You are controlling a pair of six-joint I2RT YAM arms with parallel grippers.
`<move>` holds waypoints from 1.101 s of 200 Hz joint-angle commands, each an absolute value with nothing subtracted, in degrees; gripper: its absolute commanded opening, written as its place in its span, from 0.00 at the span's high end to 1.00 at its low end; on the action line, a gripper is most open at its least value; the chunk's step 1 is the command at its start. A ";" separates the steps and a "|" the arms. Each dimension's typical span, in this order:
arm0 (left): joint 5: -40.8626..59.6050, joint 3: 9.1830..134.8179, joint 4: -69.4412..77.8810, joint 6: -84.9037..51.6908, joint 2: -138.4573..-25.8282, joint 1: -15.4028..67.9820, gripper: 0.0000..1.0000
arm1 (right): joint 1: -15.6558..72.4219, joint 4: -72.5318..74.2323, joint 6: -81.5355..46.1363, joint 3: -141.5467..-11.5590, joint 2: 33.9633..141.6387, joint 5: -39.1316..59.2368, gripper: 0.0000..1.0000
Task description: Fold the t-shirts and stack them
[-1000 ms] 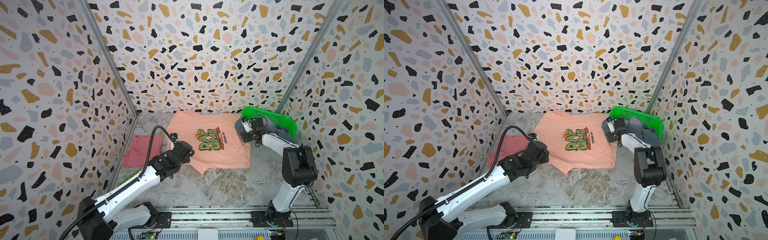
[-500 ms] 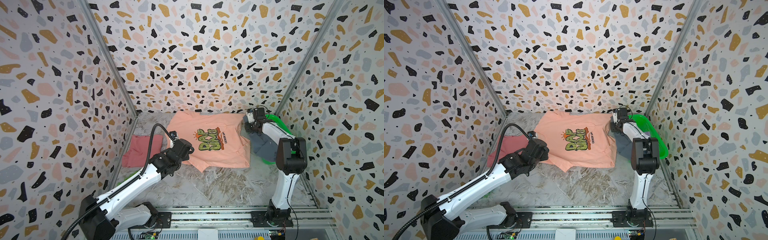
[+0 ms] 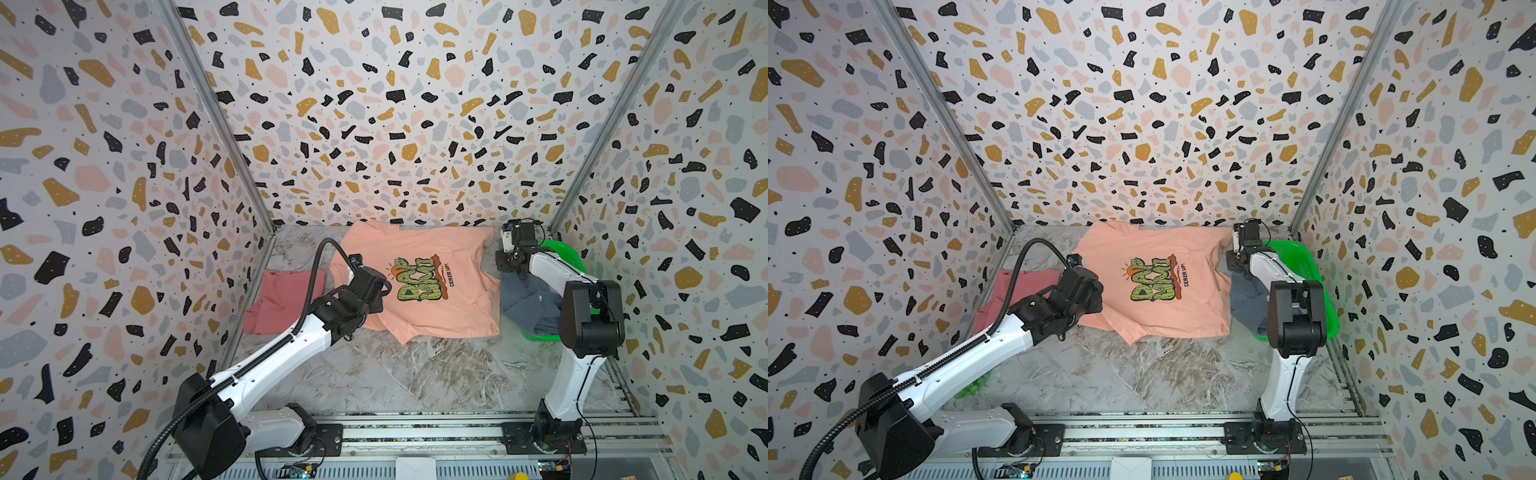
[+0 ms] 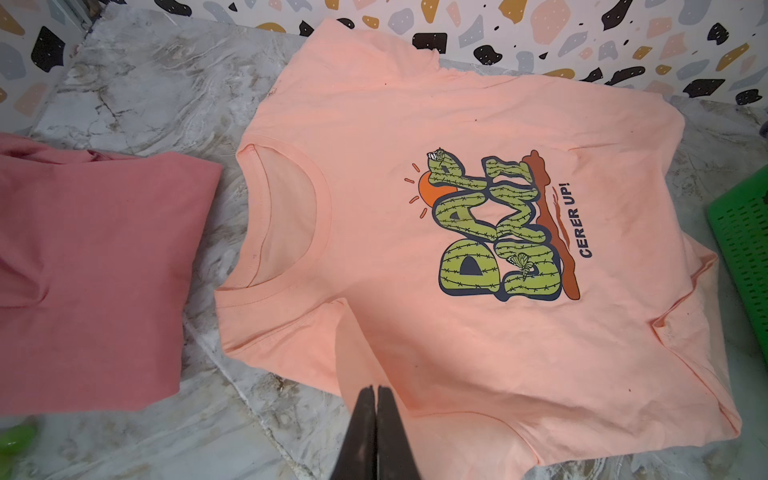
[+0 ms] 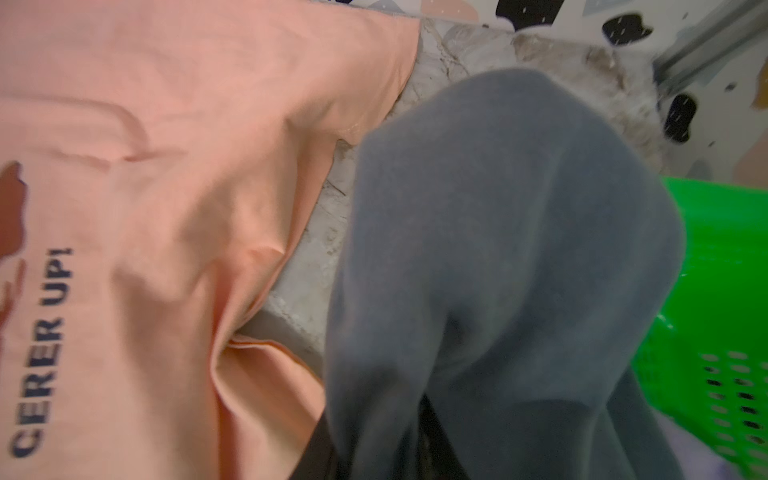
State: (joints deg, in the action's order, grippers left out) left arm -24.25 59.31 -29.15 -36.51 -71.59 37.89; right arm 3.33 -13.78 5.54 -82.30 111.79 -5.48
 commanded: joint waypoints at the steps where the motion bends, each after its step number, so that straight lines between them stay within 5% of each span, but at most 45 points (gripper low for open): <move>1: -24.31 60.64 -29.24 -35.26 -69.76 37.09 1.00 | 1.86 -15.79 15.15 -80.24 113.81 -11.59 0.84; 23: -24.36 60.13 -29.21 -35.50 -69.02 36.65 1.00 | 0.65 -14.71 13.74 -80.71 112.60 -8.97 0.76; 37: -24.24 59.78 -29.09 -35.76 -68.77 36.50 1.00 | 0.60 -15.79 11.52 -82.32 111.39 -6.10 0.49; 55: -23.68 59.57 -28.83 -35.86 -68.77 36.30 1.00 | 1.28 -18.77 7.30 -85.29 108.47 -1.82 0.30; 78: -22.05 59.01 -28.60 -35.31 -68.91 36.30 1.00 | 6.09 -19.83 2.65 -84.92 100.74 -4.95 0.22; 100: -20.09 58.24 -28.57 -34.68 -68.99 36.23 1.00 | 13.38 -22.31 -3.34 -82.42 93.70 -11.19 0.21; 137: -18.34 57.44 -29.76 -34.28 -68.47 36.21 1.00 | 23.50 -22.37 -16.40 -70.13 86.76 -6.71 0.24; 220: -14.92 55.75 -31.01 -35.09 -66.47 36.21 1.00 | 24.52 -8.60 -21.41 -53.97 94.04 -7.17 0.43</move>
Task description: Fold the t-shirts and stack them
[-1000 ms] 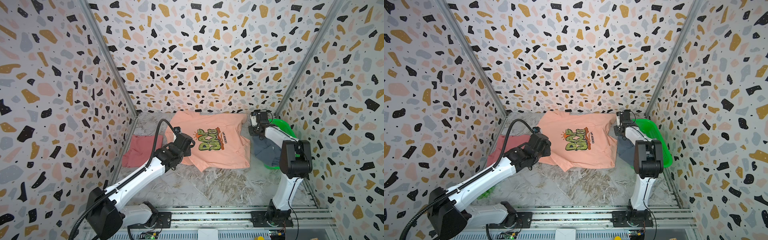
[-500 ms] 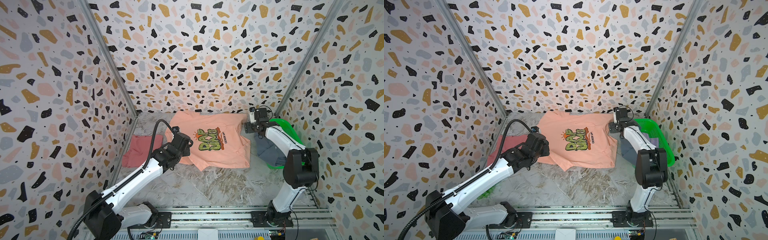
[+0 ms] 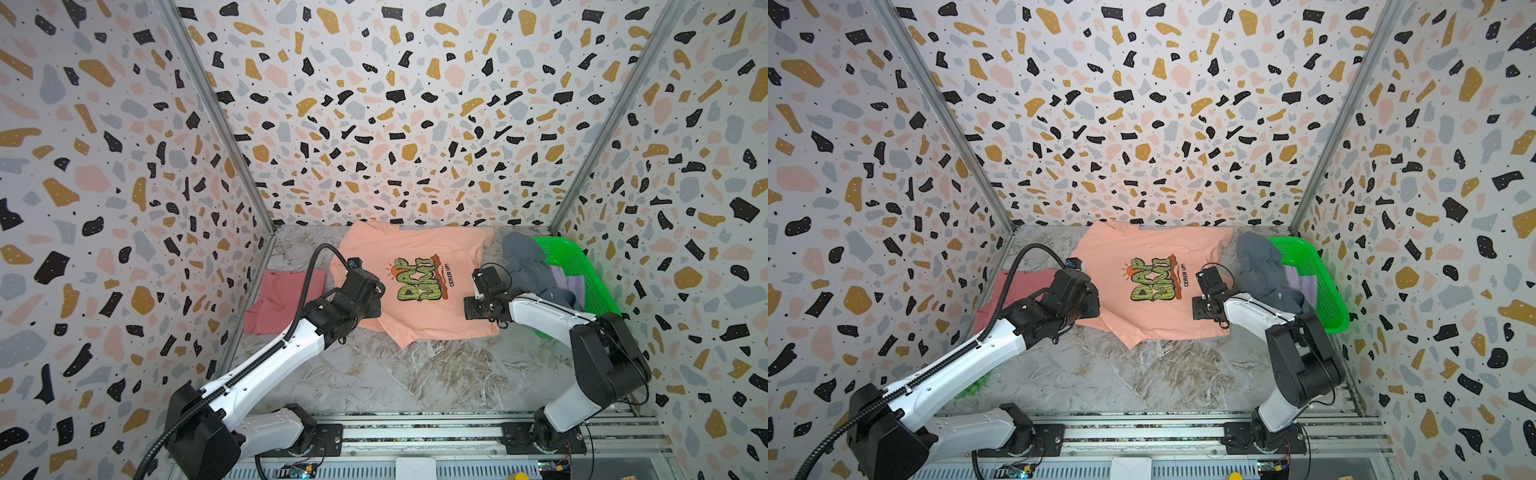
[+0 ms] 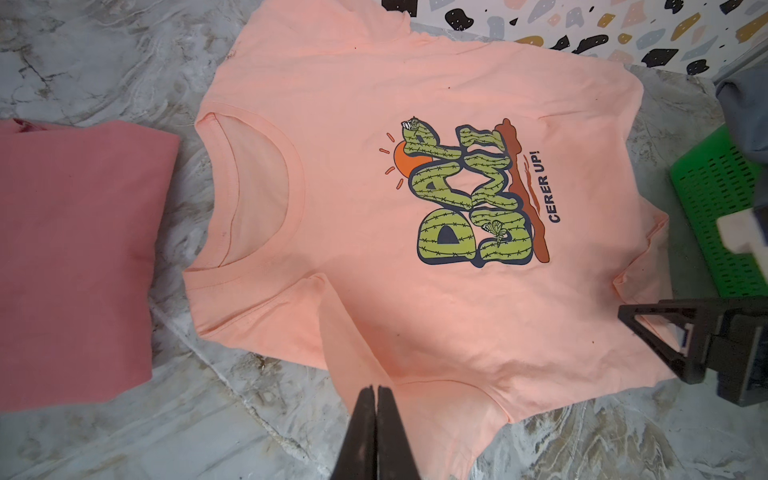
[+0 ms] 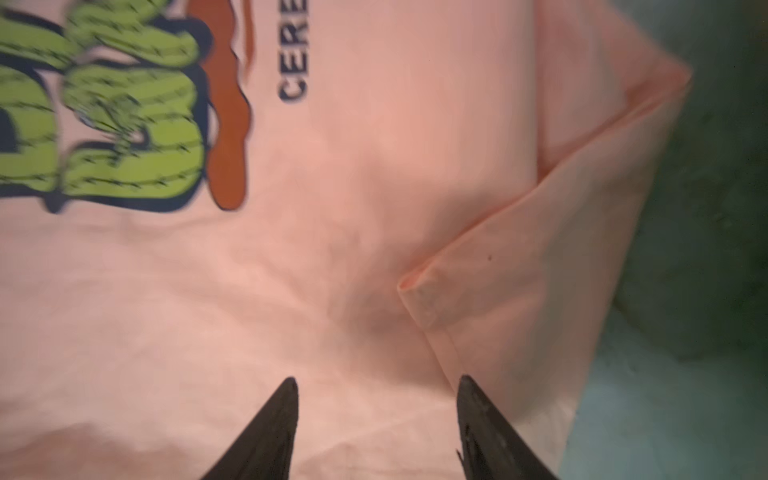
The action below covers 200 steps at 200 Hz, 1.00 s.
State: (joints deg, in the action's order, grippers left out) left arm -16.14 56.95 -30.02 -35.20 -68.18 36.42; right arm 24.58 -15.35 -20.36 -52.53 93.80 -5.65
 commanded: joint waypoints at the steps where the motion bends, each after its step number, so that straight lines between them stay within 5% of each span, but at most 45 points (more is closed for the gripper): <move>1: -14.93 55.69 -31.02 -35.12 -66.42 36.21 1.00 | 24.52 -8.52 -21.43 -53.92 94.26 -7.23 0.43; 125: -16.25 52.12 -32.15 -38.19 -60.78 36.21 1.00 | 22.15 -7.86 -19.53 -54.46 100.12 -11.08 0.63; 163: -16.33 51.79 -32.08 -38.80 -60.39 36.21 1.00 | 20.24 -6.95 -19.59 -53.38 99.25 -10.09 0.88; 200: -17.17 51.59 -31.99 -39.97 -59.21 36.21 1.00 | 14.32 -6.75 -19.13 -54.51 91.86 -0.30 0.95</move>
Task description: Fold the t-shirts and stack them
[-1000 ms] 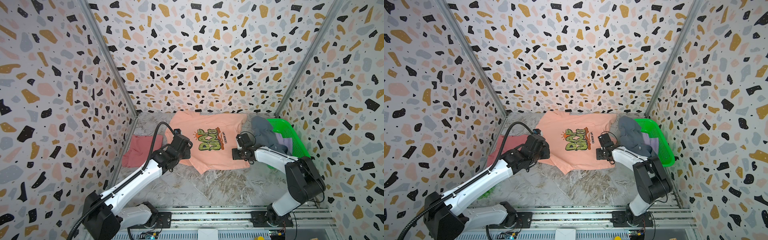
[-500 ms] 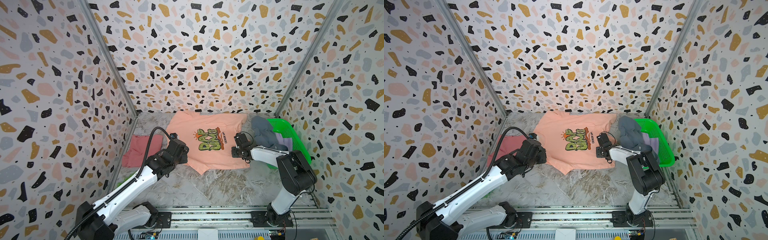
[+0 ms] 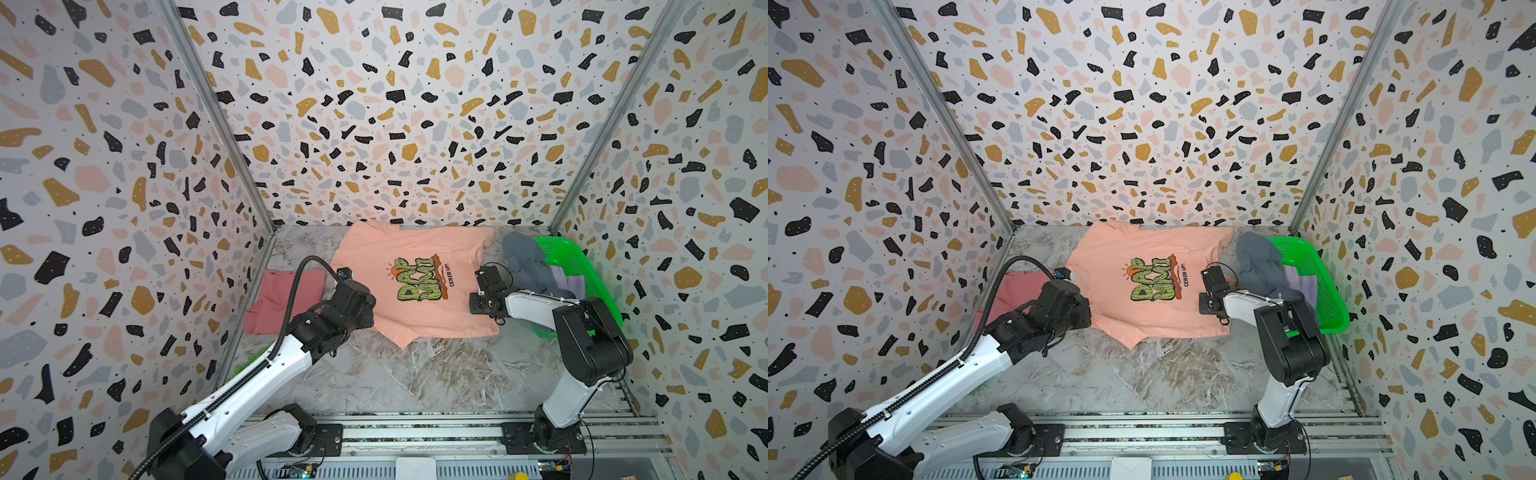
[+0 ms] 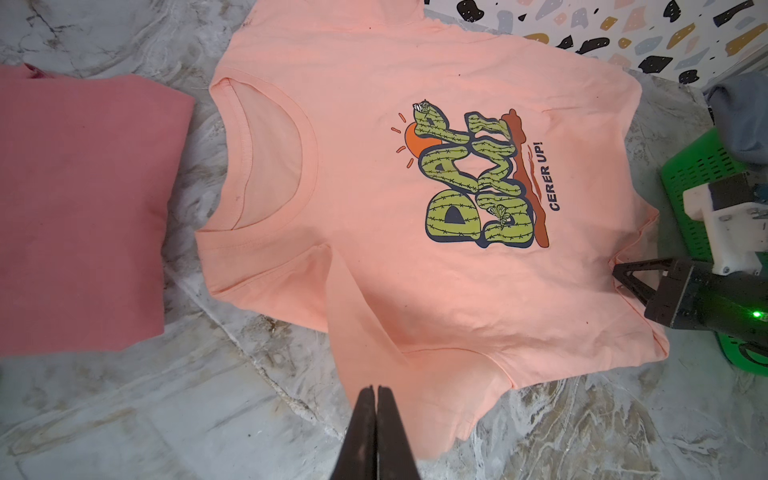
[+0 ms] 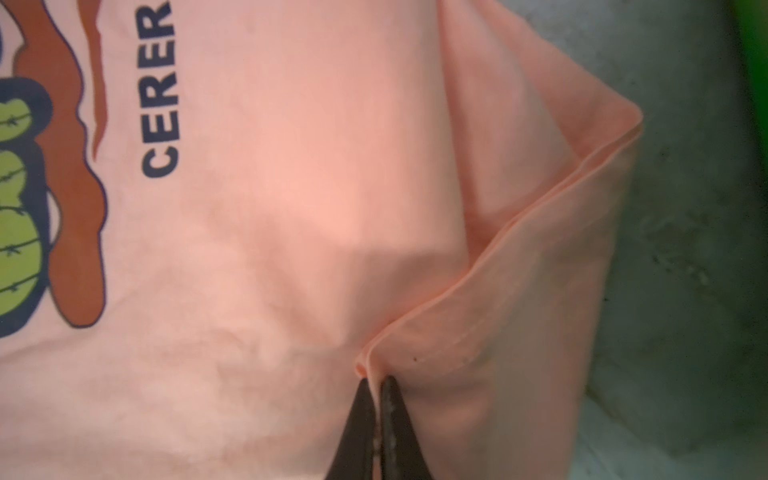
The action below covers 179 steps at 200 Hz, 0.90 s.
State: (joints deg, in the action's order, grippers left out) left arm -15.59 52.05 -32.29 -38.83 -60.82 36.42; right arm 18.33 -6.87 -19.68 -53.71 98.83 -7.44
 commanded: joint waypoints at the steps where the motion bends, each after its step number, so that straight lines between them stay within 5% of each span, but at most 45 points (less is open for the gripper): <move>1: -17.20 51.64 -31.99 -39.98 -59.18 36.21 1.00 | 14.10 -6.72 -19.19 -54.55 91.63 0.11 0.95; 40: -18.46 53.56 -30.49 -41.00 -55.97 36.21 1.00 | 5.38 -10.26 -22.23 -57.15 82.27 9.98 1.00; 121: -29.81 75.44 -27.91 -30.01 -45.45 36.17 1.00 | 4.52 -15.23 -18.06 -85.58 69.60 12.83 1.00; 150: -22.93 75.19 -34.89 -32.05 -51.33 36.12 1.00 | 4.57 -16.02 -18.23 -84.61 69.81 12.46 1.00; 179: -4.27 63.84 -28.71 -35.79 -57.99 36.22 0.71 | 4.57 -15.68 -18.90 -77.47 69.34 11.82 1.00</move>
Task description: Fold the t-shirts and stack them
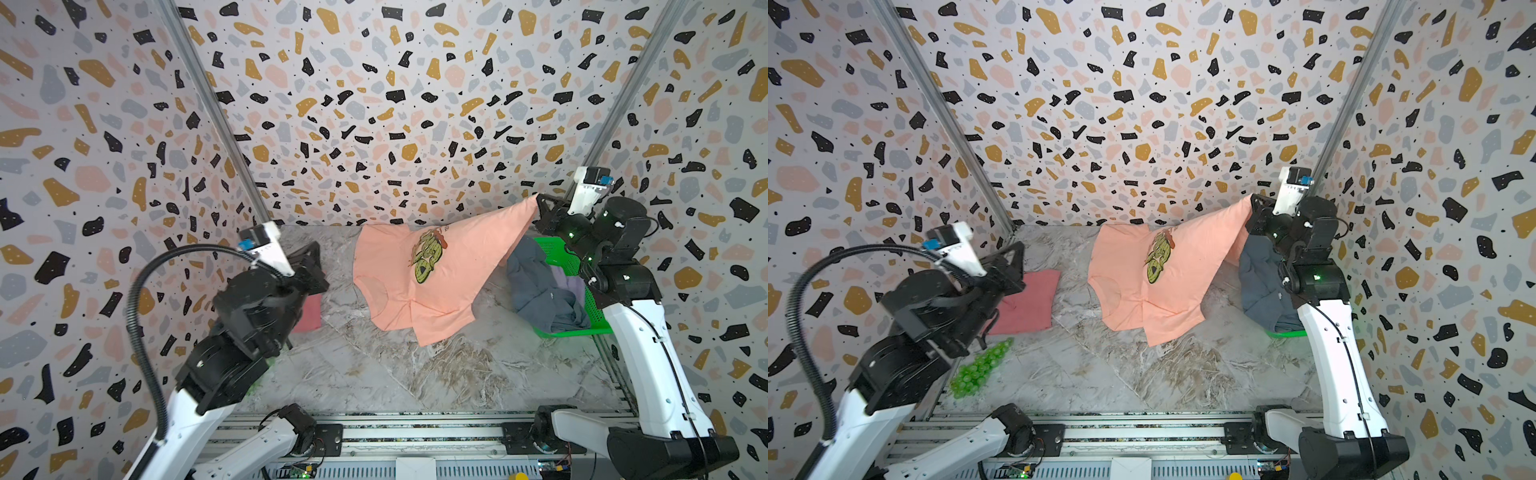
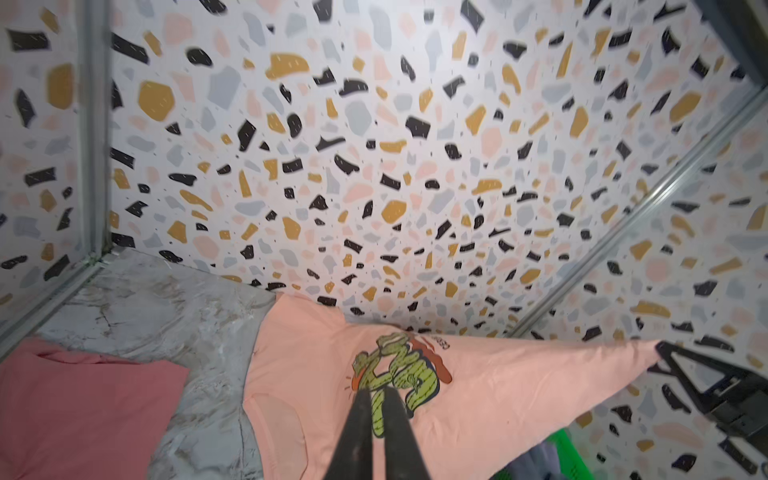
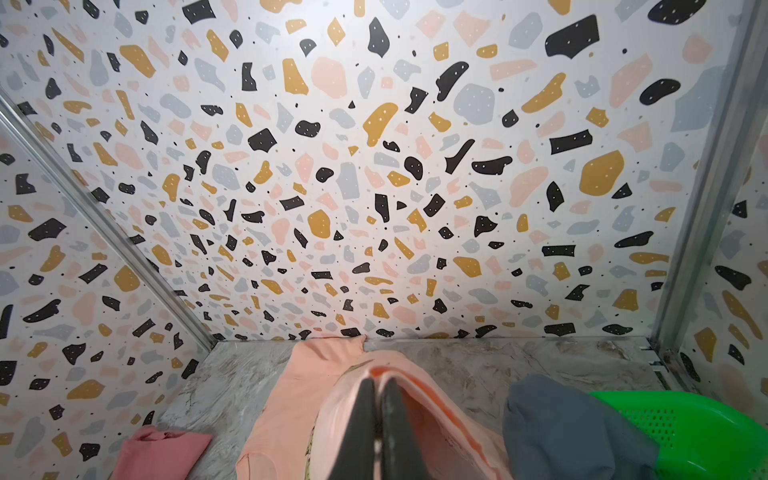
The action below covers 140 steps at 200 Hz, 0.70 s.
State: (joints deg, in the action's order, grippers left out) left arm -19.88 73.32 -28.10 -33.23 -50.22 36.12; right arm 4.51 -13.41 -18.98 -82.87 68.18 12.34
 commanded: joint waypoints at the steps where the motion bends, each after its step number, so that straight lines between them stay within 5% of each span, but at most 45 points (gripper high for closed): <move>1: -3.76 63.34 -28.28 -35.96 -58.17 36.26 0.70 | 4.53 -15.66 -18.85 -77.14 69.34 11.76 1.00; 37: 3.72 52.94 -16.68 -37.86 -66.97 38.85 0.49 | 4.46 -15.40 -16.75 -71.40 70.99 9.40 1.00; 101: 0.92 57.60 -16.43 -42.68 -90.31 49.47 0.42 | 3.17 -12.09 -16.68 -63.01 72.23 9.70 1.00; 140: -2.47 60.79 -20.63 -47.96 -98.22 52.44 0.29 | 2.48 -11.31 -15.55 -60.33 69.90 9.73 1.00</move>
State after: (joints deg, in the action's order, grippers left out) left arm 0.12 58.87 -18.15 -43.31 -95.92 51.27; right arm 2.98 -13.26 -16.86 -61.17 73.34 9.82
